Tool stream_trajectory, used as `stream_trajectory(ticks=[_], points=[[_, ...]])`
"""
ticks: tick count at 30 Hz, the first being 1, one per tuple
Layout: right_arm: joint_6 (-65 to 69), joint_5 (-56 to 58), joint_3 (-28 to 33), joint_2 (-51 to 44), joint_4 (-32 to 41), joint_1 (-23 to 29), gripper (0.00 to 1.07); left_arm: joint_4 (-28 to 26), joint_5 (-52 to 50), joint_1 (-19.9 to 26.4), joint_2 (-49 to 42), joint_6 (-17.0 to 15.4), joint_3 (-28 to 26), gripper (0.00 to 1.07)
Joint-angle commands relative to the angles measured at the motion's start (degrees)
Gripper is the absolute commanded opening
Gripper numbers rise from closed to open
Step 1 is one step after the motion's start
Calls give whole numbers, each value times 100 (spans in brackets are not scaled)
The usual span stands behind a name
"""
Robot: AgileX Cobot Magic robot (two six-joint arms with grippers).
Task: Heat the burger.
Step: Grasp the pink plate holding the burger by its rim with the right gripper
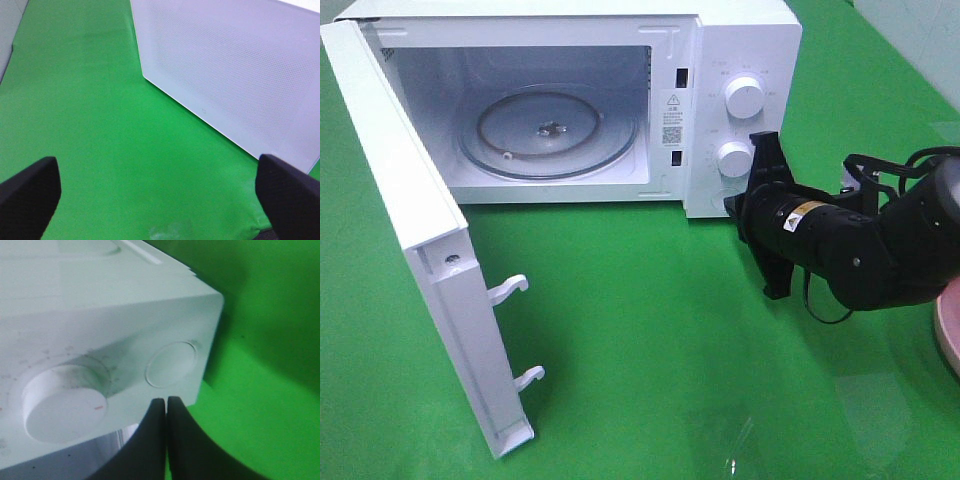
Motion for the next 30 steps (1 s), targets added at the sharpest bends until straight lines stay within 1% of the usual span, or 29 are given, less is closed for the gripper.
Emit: stream_trajectory(ticks=[1,6,7,10,11,12,14,15,16,17,18,19,20,21,22,23,24,25,26,27,28,29,30], points=[[-80,413,241,-344,-378,-40,0,-34,-74,-6,-132,-17,17,98],[-390,808,390,-584,-579,-40,2,-34,-74,-6,-132,-17,17,98],[-659,1077,418,-716,-647,-40,3,-34,-74,-6,-132,-17,17,98],[-848,1289,418,-796,-647,-40,3,-34,-74,-6,-132,-17,17,98],[-1283,1730,413,-934,-647,-40,4,-34,-74,-6,-132,-17,17,98],[-1283,1730,413,-934,-647,-40,4,-34,-74,-6,-132,-17,17,98],[-2298,2401,413,-1278,-630,-40,5,-34,-74,-6,-132,-17,17,98],[-2298,2401,413,-1278,-630,-40,5,-34,-74,-6,-132,-17,17,98],[-2813,2653,413,-1467,-630,-40,5,-34,-74,-6,-132,-17,17,98],[-2813,2653,413,-1467,-630,-40,5,-34,-74,-6,-132,-17,17,98],[-3392,2928,407,-1650,-630,-40,6,-34,-74,-6,-132,-17,17,98],[-3392,2928,407,-1650,-630,-40,6,-34,-74,-6,-132,-17,17,98],[-3913,3151,401,-1839,-630,-40,6,-34,-74,-6,-132,-17,17,98],[-3913,3151,401,-1839,-630,-40,6,-34,-74,-6,-132,-17,17,98],[-4406,3375,401,-2051,-625,-40,7,-34,-74,-6,-132,-17,17,98],[-4406,3375,401,-2051,-625,-40,7,-34,-74,-6,-132,-17,17,98],[-4859,3610,401,-2223,-613,-40,7,-34,-74,-6,-132,-17,17,98],[-4859,3610,401,-2223,-613,-40,7,-34,-74,-6,-132,-17,17,98],[-5351,3896,395,-2429,-590,-40,8,-34,-74,-6,-132,-17,17,98],[-5351,3896,395,-2429,-590,-40,8,-34,-74,-6,-132,-17,17,98],[-5712,4269,361,-2578,-590,-40,9,-34,-74,-6,-132,-17,17,98],[-5712,4269,361,-2578,-590,-40,9,-34,-74,-6,-132,-17,17,98],[-6039,4658,286,-2710,-590,-40,9,-34,-74,-6,-132,-17,17,98]])
